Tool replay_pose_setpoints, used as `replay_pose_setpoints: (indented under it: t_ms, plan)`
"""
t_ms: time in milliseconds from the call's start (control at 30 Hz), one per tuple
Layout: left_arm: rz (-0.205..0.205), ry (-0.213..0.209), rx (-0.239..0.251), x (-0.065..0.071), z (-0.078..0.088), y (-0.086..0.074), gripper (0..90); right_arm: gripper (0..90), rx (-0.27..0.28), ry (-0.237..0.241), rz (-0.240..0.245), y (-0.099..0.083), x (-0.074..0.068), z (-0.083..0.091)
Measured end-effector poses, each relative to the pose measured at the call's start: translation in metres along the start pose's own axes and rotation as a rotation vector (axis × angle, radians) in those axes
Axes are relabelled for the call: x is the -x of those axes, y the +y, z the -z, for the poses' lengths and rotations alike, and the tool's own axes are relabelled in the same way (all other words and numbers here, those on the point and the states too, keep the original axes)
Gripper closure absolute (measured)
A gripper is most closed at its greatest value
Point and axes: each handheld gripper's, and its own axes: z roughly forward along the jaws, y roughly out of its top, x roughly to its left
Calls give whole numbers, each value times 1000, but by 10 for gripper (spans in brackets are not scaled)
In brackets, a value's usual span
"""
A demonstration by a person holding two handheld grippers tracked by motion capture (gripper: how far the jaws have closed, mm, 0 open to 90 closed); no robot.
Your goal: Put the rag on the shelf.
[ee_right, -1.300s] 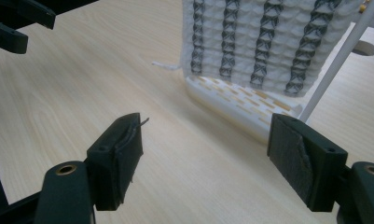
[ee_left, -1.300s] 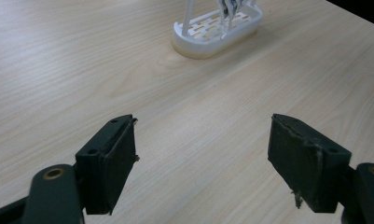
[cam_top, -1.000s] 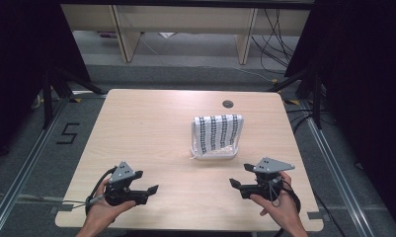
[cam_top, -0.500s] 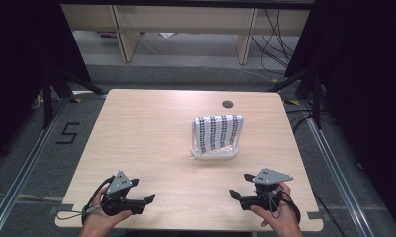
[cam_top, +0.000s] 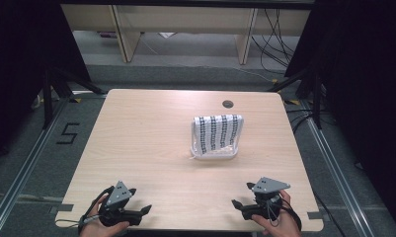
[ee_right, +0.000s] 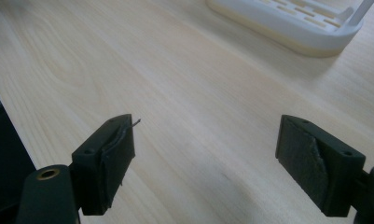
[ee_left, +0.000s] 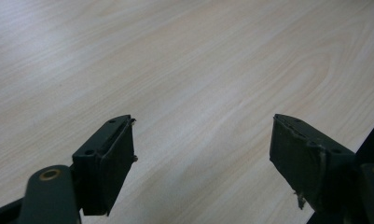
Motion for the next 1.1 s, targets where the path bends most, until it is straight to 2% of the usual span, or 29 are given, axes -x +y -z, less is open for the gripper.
replay_pose_setpoints:
  t_ms: [100,233,300,367,400,500,567,600,667,700,833,900,1100]
  plan:
    - [5,-8,-1,-1,0,-1,200,205,-13,-9,0,-3,0,0]
    - [-1,-3,0,-2,1,-3,197,205,-21,-4,0,-8,-2,-1]
    - [-8,6,-2,-3,3,-5,192,208,-43,-1,8,-14,-2,-2]
    - [-1,10,-4,-2,4,-6,190,206,-52,-1,5,-15,-3,-2]
    - [-15,6,-5,-3,5,-7,190,206,-53,4,-5,-17,-3,-3]
    - [-6,11,-4,-3,5,-8,191,206,-58,9,10,-17,-2,-3]
    - [-12,13,-9,-3,4,-8,190,206,-64,12,3,-17,-2,-4]
    - [-18,13,-15,-3,4,-8,191,206,-57,14,16,-18,0,-5]
    - [-19,22,-20,-3,3,-8,190,206,-64,4,11,-18,0,-4]
    - [-14,12,-20,-2,2,-9,191,206,-69,1,-17,-18,-1,-3]
    - [-15,12,-19,-2,2,-8,191,206,-59,2,1,-17,0,-3]
    - [-23,23,-27,-4,2,-9,191,206,-60,1,1,-17,0,-3]
    - [-15,16,-23,-3,2,-9,191,207,-66,1,-8,-17,-1,-2]
